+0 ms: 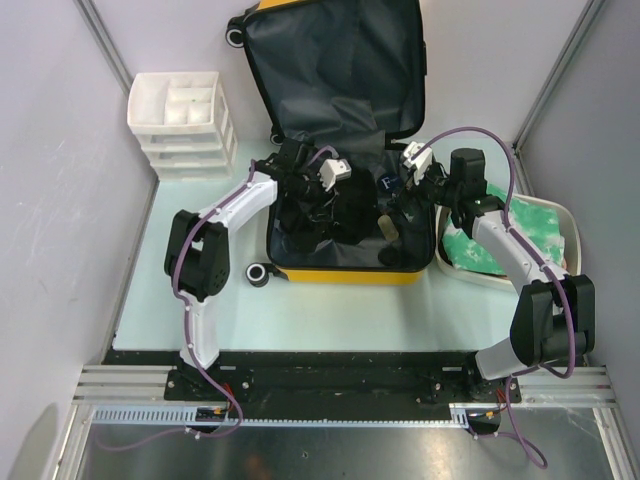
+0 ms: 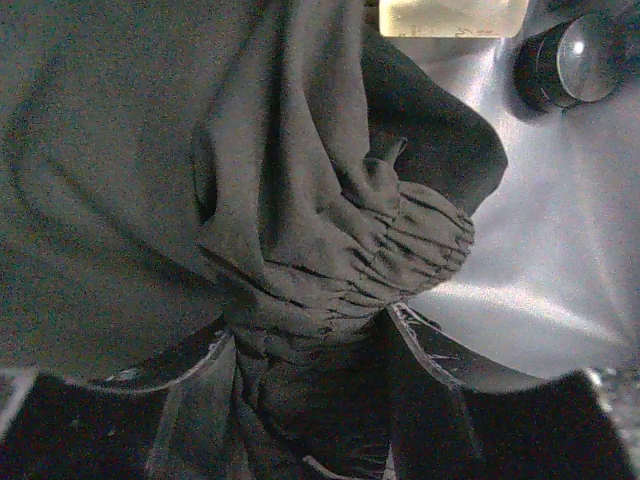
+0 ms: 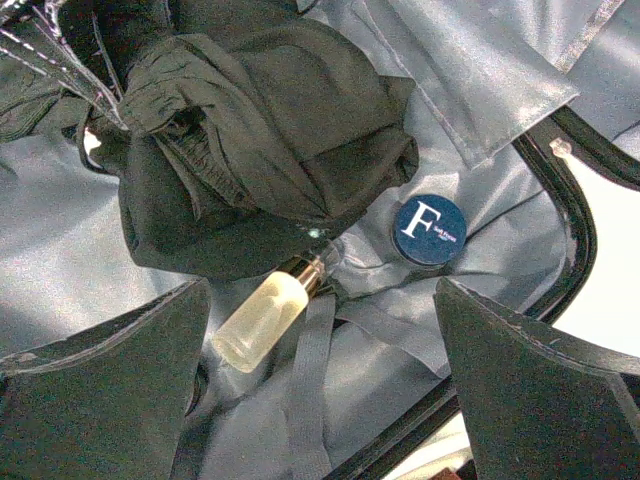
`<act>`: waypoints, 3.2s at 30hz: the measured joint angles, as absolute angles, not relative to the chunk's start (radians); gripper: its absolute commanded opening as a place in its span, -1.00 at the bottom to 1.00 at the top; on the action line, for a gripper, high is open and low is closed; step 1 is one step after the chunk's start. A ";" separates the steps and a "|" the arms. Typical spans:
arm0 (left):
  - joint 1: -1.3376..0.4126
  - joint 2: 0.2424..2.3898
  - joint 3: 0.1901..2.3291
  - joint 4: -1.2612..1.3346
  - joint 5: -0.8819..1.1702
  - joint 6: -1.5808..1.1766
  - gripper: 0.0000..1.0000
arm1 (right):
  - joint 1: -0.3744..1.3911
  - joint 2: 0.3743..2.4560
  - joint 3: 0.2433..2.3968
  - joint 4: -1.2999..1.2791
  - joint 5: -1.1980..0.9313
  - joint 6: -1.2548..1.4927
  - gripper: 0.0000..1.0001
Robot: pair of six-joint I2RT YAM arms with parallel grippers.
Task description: Open, take out, and arrange the luggage
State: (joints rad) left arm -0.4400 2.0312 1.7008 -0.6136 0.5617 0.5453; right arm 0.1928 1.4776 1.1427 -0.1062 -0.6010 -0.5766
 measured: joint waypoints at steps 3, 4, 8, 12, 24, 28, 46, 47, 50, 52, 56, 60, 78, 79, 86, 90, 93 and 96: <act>-0.440 2.031 1.701 -0.610 0.566 0.538 -0.34 | 0.192 1.478 1.143 -0.107 -0.599 -0.577 0.99; -0.440 2.031 1.701 -0.609 0.565 0.538 -0.46 | 0.192 1.478 1.143 -0.107 -0.599 -0.577 0.99; -0.440 2.031 1.702 -0.607 0.565 0.531 -0.45 | 0.192 1.478 1.143 -0.108 -0.599 -0.577 0.99; -0.440 2.031 1.702 -0.607 0.569 0.530 0.17 | 0.192 1.478 1.143 -0.112 -0.599 -0.577 1.00; -0.449 2.043 1.776 -0.607 0.589 0.453 0.39 | 0.192 1.478 1.143 -0.140 -0.599 -0.570 1.00; -0.463 2.075 1.802 -0.600 0.566 0.435 0.39 | 0.192 1.478 1.143 -0.142 -0.598 -0.569 0.99; -0.558 2.123 1.726 -0.574 0.205 0.558 0.17 | 0.185 1.478 1.143 -0.149 -0.587 -0.554 0.99; -0.558 2.128 1.726 -0.572 0.190 0.561 0.05 | 0.184 1.478 1.143 -0.149 -0.587 -0.554 0.99; -0.557 2.136 1.726 -0.569 0.159 0.572 -0.41 | 0.181 1.478 1.143 -0.150 -0.587 -0.554 1.00; -0.552 2.138 1.726 -0.569 0.158 0.576 -0.59 | 0.178 1.478 1.143 -0.152 -0.587 -0.554 0.99; -0.525 2.131 1.726 -0.567 0.192 0.587 -0.99 | 0.173 1.478 1.143 -0.154 -0.588 -0.554 0.99; -0.487 2.101 1.719 -0.573 0.245 0.601 -1.00 | 0.173 1.478 1.143 -0.156 -0.589 -0.554 0.99; -0.432 1.937 1.743 -0.587 0.453 0.529 -1.00 | 0.241 1.477 1.091 0.040 -0.603 -0.676 0.99; -0.432 1.926 1.740 -0.587 0.457 0.535 -1.00 | 0.256 1.480 1.087 0.059 -0.605 -0.709 0.99; -0.432 1.845 1.680 -0.589 0.478 0.604 -1.00 | 0.323 1.538 1.080 0.168 -0.644 -0.904 0.99; -0.432 1.811 1.648 -0.590 0.479 0.647 -1.00 | 0.337 1.541 1.040 0.232 -0.653 -0.963 0.99; -0.436 1.785 1.618 -0.592 0.479 0.691 -1.00 | 0.346 1.541 1.012 0.284 -0.662 -0.982 0.99; -0.443 1.760 1.587 -0.594 0.479 0.735 -1.00 | 0.355 1.541 1.011 0.310 -0.693 -0.994 0.99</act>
State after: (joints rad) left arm -0.4427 1.7599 1.5867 -0.5938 0.4793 0.7345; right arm 0.3546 1.5410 1.0111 0.3099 -0.6930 -0.9936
